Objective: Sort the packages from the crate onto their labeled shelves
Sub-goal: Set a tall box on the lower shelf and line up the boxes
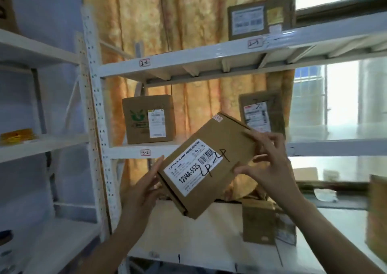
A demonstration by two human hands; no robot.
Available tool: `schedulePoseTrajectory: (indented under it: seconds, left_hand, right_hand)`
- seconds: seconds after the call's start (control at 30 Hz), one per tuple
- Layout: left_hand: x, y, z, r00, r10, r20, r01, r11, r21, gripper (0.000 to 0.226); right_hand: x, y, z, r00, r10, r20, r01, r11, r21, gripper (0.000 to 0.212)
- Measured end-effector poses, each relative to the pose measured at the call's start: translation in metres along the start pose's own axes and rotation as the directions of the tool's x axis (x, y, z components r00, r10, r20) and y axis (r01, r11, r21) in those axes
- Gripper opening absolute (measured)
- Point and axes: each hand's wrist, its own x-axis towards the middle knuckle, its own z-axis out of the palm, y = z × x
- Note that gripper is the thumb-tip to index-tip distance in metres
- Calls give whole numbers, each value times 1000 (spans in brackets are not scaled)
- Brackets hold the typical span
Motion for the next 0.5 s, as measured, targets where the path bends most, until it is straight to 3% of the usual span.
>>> schedulePoseTrajectory:
  seconds: [0.07,0.2,0.3,0.4,0.5]
  left_hand:
    - [10,6,47,999,-22,30,24,996,-83,65]
    - [20,35,149,993,-46,109,69,975,-211,64]
    - [18,64,227,966,-49,254,130,941,-314,82]
    - [9,82,305,912,-7,410,132,952,-277,97]
    - [1,90,376,887,5,462,124,961,-249,100]
  right_hand:
    - [-16,23,-32,994,42,-102,-43,999,-10,75]
    - [-49,70,-98,963,118,-241,-134,990,-49,75]
    - [-77,104,-153,922,175,-345,-218,972,-91,74]
    - [-102,132,-211,893,205,-400,-299,936,-187,72]
    - [-130,164,-265,884,224,-411,-355,893,-277,69]
